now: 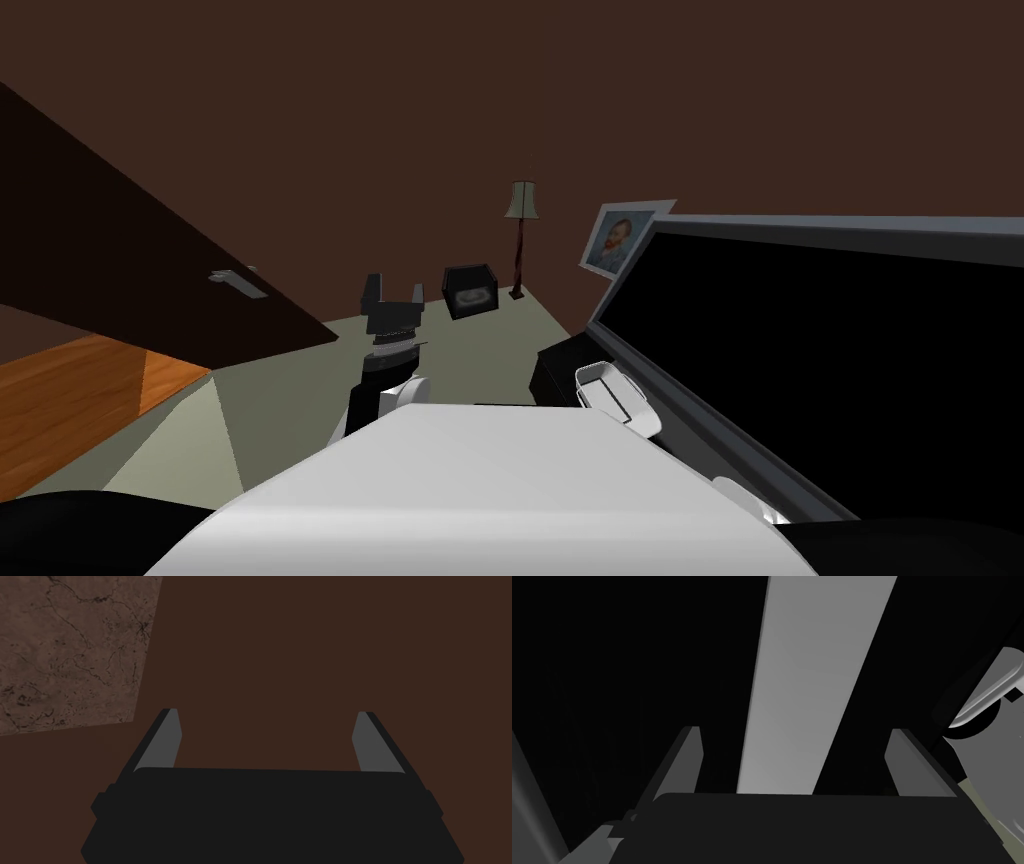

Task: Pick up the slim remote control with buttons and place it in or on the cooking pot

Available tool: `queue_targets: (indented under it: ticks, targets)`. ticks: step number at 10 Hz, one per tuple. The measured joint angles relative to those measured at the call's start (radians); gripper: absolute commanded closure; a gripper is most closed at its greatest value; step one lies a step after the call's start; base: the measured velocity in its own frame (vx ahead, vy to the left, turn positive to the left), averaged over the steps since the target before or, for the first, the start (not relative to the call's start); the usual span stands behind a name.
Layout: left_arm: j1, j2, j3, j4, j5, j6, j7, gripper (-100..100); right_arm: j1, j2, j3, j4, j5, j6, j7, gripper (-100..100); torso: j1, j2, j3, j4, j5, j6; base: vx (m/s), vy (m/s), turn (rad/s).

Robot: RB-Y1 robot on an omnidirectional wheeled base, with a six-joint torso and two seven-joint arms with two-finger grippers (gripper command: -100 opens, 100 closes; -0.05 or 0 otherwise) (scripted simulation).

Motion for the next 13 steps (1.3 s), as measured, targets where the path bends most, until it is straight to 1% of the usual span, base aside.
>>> queue_targets:
  ticks: [2,3,4,5,6,7,8,9,13]
  targets:
    - [0.0,0.0,0.0,0.0,0.0,0.0,0.0,0,0.006,0.013,0.013,0.018,0.016,0.002,-0.007,-100,0.0,0.001,0.0,0.0,0.0,0.0,-0.015,-0.021,0.057]
    - [0.0,0.0,0.0,0.0,0.0,0.0,0.0,0,0.006,0.014,0.014,0.02,0.016,0.002,-0.007,0,0.002,0.0,0.0,0.0,0.0,0.0,0.0,0.0,0.0]
    - [0.0,0.0,0.0,0.0,0.0,0.0,0.0,0,0.006,0.014,0.014,0.02,0.016,0.002,-0.007,-100,0.002,-0.001,0.0,0.0,0.0,0.0,-0.016,-0.017,0.053]
    - [0.0,0.0,0.0,0.0,0.0,0.0,0.0,0,-0.002,0.037,0.016,0.046,0.009,0.011,0.008,-100,0.002,0.0,0.0,0.0,0.0,0.0,-0.024,-0.025,0.079]
    - [0.0,0.0,0.0,0.0,0.0,0.0,0.0,0,0.002,0.051,0.022,0.051,0.007,0.027,0.013,-100,0.001,0.001,0.0,0.0,0.0,0.0,-0.022,-0.023,0.072]
    - [0.0,0.0,0.0,0.0,0.0,0.0,0.0,0,-0.005,0.076,0.029,0.071,0.006,0.044,0.018,-100,0.001,0.001,0.0,0.0,0.0,0.0,-0.026,-0.028,0.088]
    - [0.0,0.0,0.0,0.0,0.0,0.0,0.0,0,-0.002,0.094,0.031,0.084,0.0,0.06,0.03,-100,0.001,0.001,0.0,0.0,0.0,0.0,-0.01,-0.01,0.029]
    - [0.0,0.0,0.0,0.0,0.0,0.0,0.0,0,-0.002,0.096,0.032,0.086,-0.001,0.063,0.033,100,0.002,0.0,0.0,0.0,0.0,0.0,0.0,0.0,0.0]
    - [0.0,0.0,0.0,0.0,0.0,0.0,0.0,0,-0.002,0.095,0.031,0.086,-0.001,0.063,0.032,100,0.003,-0.001,-0.001,0.0,0.0,0.0,-0.001,0.001,-0.003]
